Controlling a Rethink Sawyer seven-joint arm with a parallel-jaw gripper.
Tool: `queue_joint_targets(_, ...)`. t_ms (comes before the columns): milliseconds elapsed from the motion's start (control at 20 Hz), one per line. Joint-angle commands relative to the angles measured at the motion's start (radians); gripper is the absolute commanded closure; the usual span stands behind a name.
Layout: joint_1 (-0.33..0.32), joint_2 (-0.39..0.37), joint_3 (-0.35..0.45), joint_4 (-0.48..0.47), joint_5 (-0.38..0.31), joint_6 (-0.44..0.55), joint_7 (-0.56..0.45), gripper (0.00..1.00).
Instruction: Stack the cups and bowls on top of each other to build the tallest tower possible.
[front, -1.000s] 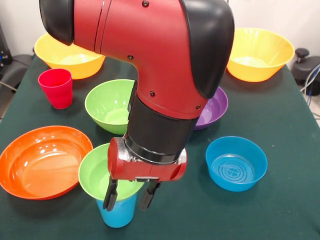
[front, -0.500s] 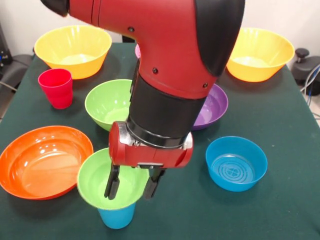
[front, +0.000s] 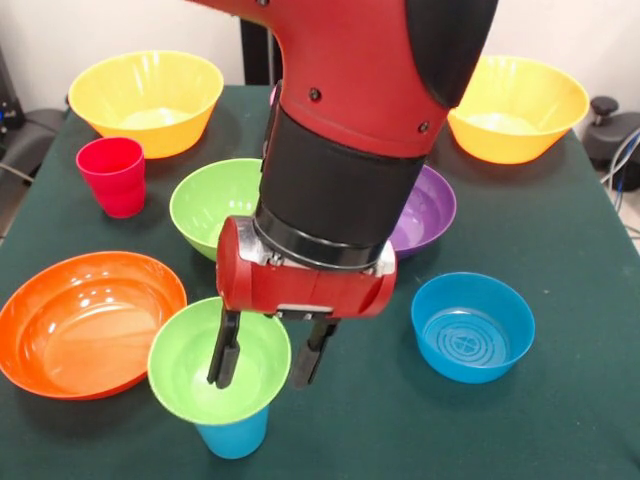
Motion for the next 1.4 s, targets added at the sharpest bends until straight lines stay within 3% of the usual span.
queue_joint_targets(50,0.030,-0.025,0.111,0.169,0.018,0.061,-0.222,0.00)
queue_joint_targets(600,0.051,-0.156,0.076,0.428,0.068,0.017,-0.024,0.00)
queue_joint_targets(950,0.069,-0.215,0.062,0.602,0.098,-0.101,0.132,0.00)
queue_joint_targets(1400,0.163,-0.234,0.044,0.731,0.126,-0.238,0.277,0.00)
